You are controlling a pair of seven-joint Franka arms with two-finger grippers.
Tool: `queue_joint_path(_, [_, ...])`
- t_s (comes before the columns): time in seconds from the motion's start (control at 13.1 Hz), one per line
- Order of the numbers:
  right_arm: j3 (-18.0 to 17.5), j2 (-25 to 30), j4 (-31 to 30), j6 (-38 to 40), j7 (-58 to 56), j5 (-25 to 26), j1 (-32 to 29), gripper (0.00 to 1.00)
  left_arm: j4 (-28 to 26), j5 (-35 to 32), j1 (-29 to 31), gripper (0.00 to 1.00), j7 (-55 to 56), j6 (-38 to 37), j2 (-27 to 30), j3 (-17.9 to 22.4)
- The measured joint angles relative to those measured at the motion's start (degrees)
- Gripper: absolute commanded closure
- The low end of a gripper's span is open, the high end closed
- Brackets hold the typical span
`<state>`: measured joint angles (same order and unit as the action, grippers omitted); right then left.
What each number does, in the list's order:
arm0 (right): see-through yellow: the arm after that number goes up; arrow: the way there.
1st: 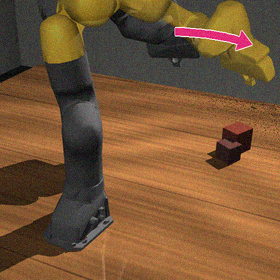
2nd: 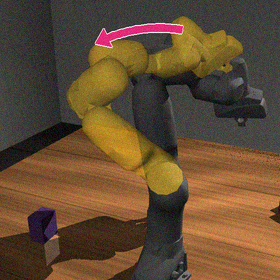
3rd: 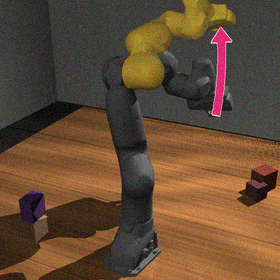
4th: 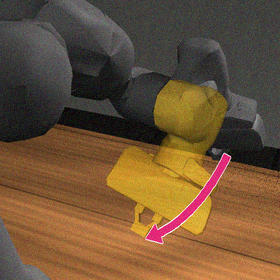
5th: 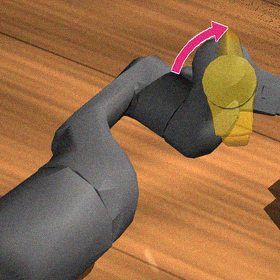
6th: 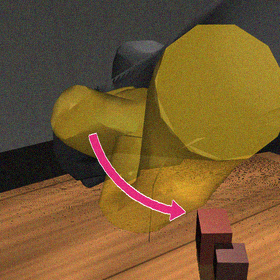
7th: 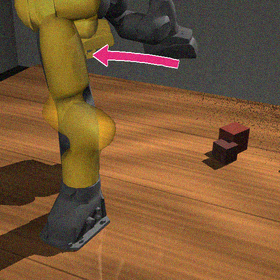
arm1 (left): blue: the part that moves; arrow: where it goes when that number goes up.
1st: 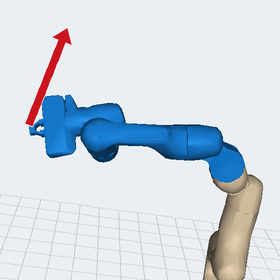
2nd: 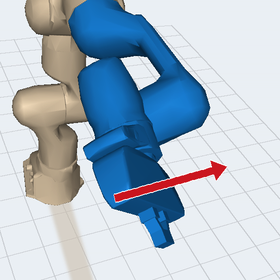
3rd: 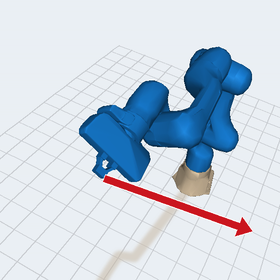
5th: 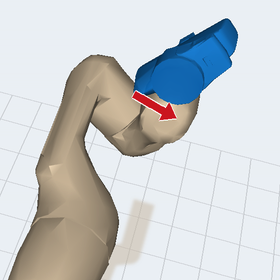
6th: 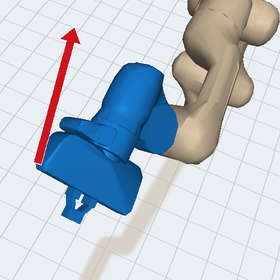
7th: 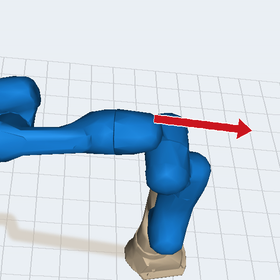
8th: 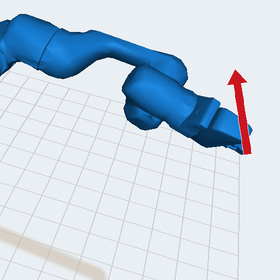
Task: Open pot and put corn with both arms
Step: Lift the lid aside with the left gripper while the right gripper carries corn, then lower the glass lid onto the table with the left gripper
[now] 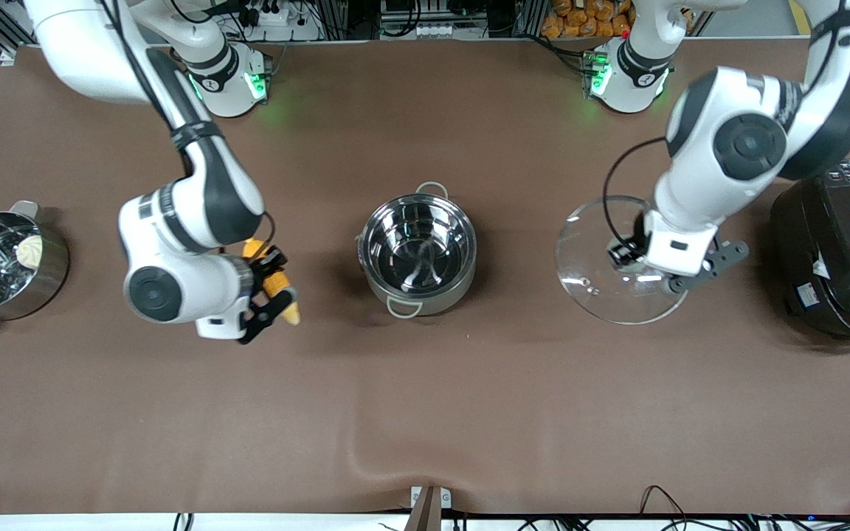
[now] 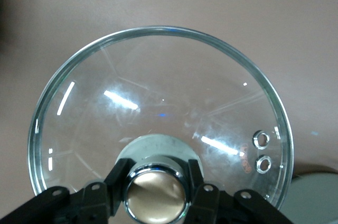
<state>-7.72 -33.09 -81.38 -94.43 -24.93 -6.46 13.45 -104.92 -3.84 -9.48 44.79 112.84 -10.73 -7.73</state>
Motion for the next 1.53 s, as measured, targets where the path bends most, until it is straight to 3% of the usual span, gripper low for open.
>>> queue_joint_path(0.23, [-0.21,0.13,1.54,-2.06,-0.37,0.5,6.27,1.0,-11.62,0.01,3.98,1.0,-5.81,13.15,-0.46,0.02])
queue_joint_path(0.38, [-0.17,0.14,2.58,-5.44,-0.24,1.88,11.65,1.0,-15.88,0.01,4.32,1.0,-6.37,17.26,-1.38,-0.01])
queue_joint_path(0.54, [-0.05,0.07,2.63,-8.28,-0.04,3.19,15.14,1.0,-17.04,0.01,4.51,1.0,-6.37,19.44,-3.19,-0.01])
queue_joint_path(0.84, [0.07,-1.15,3.3,-11.53,-0.34,3.82,16.15,1.0,-17.31,0.01,4.72,1.0,-6.37,23.42,-7.72,-0.05])
queue_joint_path(1.22, [0.13,-4.1,5.91,-11.58,-0.3,9.32,21.35,1.0,-17.59,0.01,4.76,1.0,-6.37,24.8,-10.63,-0.15])
queue_joint_path(1.3, [0.15,-4.5,6.23,-11.6,-0.28,10.33,22.15,1.0,-17.59,0.01,4.78,0.69,-6.37,24.81,-10.62,-0.15])
queue_joint_path(1.38, [0.17,-4.93,6.57,-11.61,-0.28,11.36,22.82,1.0,-17.59,0.01,4.78,0.01,-6.37,24.81,-10.62,-0.15])
queue_joint_path(1.53, [0.23,-5.55,6.94,-11.67,-0.28,12.31,23.83,1.0,-17.57,0.01,4.8,0.0,-6.37,24.78,-10.64,-0.16])
